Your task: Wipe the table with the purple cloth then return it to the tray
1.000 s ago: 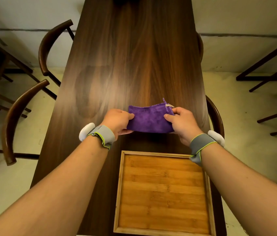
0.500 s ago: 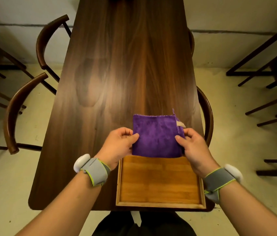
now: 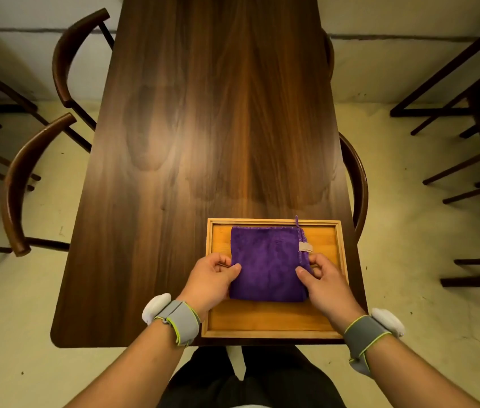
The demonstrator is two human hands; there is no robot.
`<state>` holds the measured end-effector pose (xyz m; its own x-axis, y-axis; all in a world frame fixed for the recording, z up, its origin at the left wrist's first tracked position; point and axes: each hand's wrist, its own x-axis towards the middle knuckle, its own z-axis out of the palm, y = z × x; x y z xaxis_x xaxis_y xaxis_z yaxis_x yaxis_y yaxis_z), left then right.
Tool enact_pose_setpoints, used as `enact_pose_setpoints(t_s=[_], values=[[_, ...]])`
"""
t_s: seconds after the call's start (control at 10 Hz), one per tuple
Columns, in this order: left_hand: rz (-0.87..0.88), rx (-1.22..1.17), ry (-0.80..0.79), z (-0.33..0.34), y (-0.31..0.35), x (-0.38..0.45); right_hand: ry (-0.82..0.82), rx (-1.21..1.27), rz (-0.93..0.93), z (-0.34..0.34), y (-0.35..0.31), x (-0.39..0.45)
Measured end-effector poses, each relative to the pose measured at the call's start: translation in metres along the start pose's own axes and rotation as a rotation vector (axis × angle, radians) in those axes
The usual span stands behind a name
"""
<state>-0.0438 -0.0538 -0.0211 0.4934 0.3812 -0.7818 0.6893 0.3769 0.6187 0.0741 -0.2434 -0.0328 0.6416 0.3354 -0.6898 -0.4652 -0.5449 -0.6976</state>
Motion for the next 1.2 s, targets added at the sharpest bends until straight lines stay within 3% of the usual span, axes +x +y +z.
enact_pose_setpoints(t_s=[0.3,0.8,1.2], values=[[-0.022,0.170,0.098,-0.004,-0.023,-0.006,0.032,-0.147,0.110,-0.001,0.008,-0.010],[0.045,0.367,0.129,-0.005,-0.036,-0.008,0.058,-0.342,0.120,-0.004,0.014,-0.016],[0.215,0.628,0.069,-0.032,0.016,-0.012,0.082,-1.113,-0.175,-0.017,-0.030,-0.002]])
